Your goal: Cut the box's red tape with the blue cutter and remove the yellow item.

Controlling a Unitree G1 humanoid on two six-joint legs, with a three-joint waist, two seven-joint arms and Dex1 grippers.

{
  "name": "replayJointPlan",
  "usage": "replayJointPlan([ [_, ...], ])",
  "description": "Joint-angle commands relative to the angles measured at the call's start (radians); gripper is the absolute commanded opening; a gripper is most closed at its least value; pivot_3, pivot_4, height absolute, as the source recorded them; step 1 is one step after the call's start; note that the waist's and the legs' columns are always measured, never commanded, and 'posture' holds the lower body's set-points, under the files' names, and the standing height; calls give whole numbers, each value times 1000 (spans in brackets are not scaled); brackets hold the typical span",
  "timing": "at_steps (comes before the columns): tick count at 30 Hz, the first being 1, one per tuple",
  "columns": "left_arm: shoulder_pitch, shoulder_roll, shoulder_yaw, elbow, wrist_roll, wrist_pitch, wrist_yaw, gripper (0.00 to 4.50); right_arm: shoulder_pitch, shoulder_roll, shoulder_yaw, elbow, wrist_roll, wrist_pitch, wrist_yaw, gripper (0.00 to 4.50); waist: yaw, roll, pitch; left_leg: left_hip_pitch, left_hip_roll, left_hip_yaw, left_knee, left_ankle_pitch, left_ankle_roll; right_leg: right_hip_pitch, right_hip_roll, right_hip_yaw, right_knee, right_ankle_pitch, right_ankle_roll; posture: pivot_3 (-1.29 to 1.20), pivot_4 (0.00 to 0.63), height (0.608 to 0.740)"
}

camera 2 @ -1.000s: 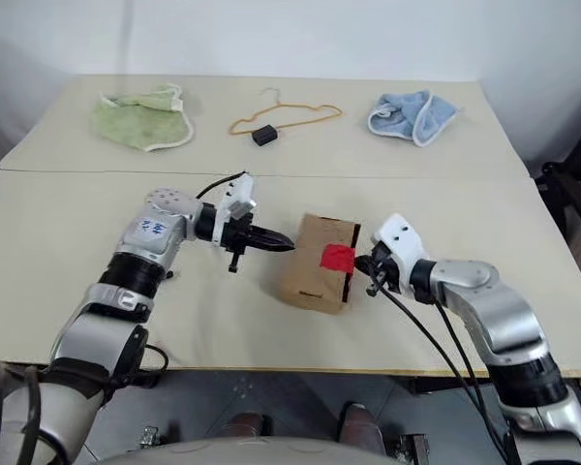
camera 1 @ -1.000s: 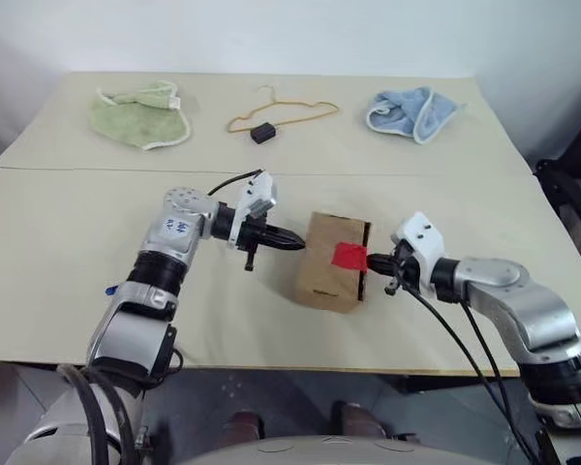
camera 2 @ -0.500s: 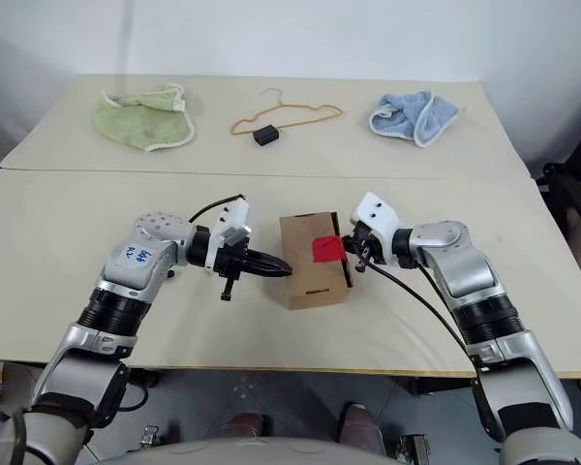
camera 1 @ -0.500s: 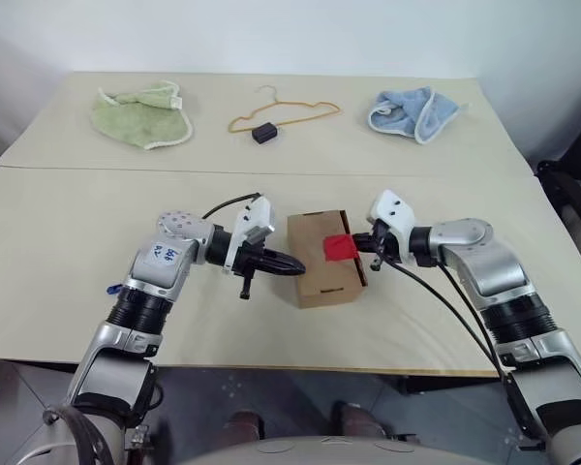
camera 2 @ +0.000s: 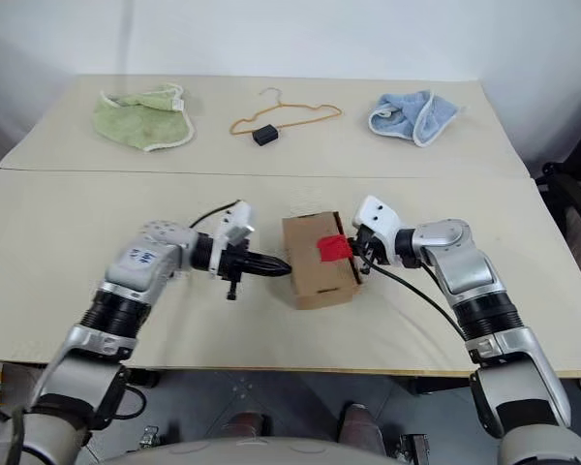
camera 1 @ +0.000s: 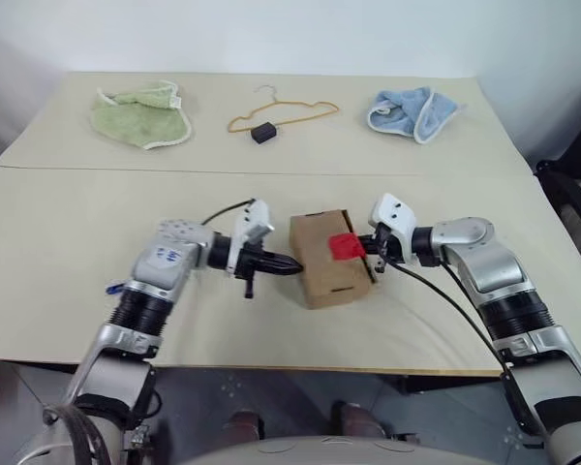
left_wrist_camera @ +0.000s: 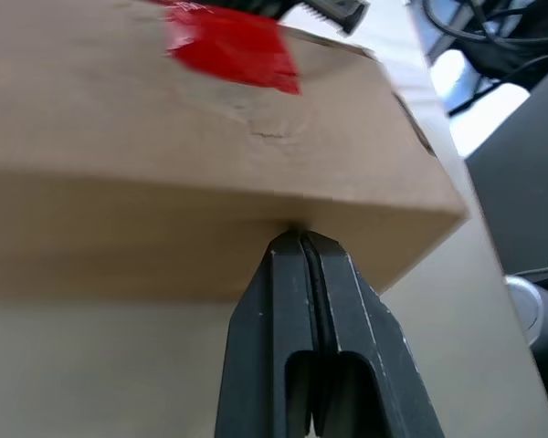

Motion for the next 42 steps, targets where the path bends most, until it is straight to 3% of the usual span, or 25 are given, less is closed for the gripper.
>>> replayJointPlan([
  [1, -15, -41, -30, -23, -5, 16, 20, 20, -30, 4, -18, 7, -1, -35, 28, 0, 0, 0, 0, 0, 0, 0, 0, 0, 0, 0, 0, 0, 0, 0, 0, 0, 150, 740],
  [11, 0, -9, -22, -65, -12, 17, 31, 20, -48, -33, -47, 83, -20, -88, 66, 0, -2, 0, 0, 0, 0, 0, 0, 0, 0, 0, 0, 0, 0, 0, 0, 0, 150, 740],
  [18, 28, 90, 76, -106, -91, 8, -20, 20, 17, -104, -104, 54, 6, -74, 99, 0, 0, 0, 0, 0, 0, 0, 0, 0, 0, 0, 0, 0, -1, 0, 0, 0, 150, 740],
  [21, 31, 158, 190, -109, -141, 31, -6, 20, 75, -154, -171, 15, 57, -63, 141, 0, 2, 0, 0, 0, 0, 0, 0, 0, 0, 0, 0, 0, -1, 0, 0, 0, 150, 740],
  [23, 53, 205, 257, -111, -155, 15, 18, 402, 116, -172, -227, -35, 115, -57, 165, 0, 2, 0, 0, 0, 0, 0, 0, 0, 0, 0, 0, 0, 0, 0, 0, 0, 150, 740],
  [26, 207, 307, 404, -153, -180, -48, 20, 1169, 230, -207, -333, -179, 262, -39, 264, 597, -9, 2, 0, 1, 1, 0, -2, 0, 0, 0, 0, 0, -1, 0, 0, 0, 150, 740],
  [30, 506, 396, 672, -166, -260, -161, -62, 2444, 385, -170, -455, -379, 383, -127, 280, 1976, -26, 2, 0, 4, 3, 4, -4, 0, 0, 0, 0, 0, -1, 0, -1, 0, 150, 740],
  [34, 739, 520, 876, -1, -224, -243, -80, 3630, 523, -83, -506, -599, 494, -155, 228, 3296, -18, 2, 0, 4, 4, 5, -3, -1, 0, -1, 0, -1, 0, 1, -3, 0, 150, 740],
  [37, 787, 609, 968, 191, -203, -334, -61, 4500, 606, -44, -488, -746, 552, -122, 177, 4425, 2, 3, 1, 5, 3, 5, -2, -2, 1, 1, 0, 0, 0, 2, -3, 0, 150, 740],
  [39, 789, 668, 1022, 353, -203, -385, -62, 4500, 661, -27, -457, -842, 590, -96, 150, 4475, 19, 3, 1, 5, 3, 5, -2, -3, 3, 1, 0, -1, 0, 3, -4, 0, 150, 740],
  [42, 799, 720, 987, 474, -172, -473, -118, 4500, 692, -10, -445, -913, 635, -61, 80, 4475, 25, 2, 0, 6, 4, 5, -3, -4, 4, 1, 0, -1, 0, 3, -4, 0, 150, 740],
])
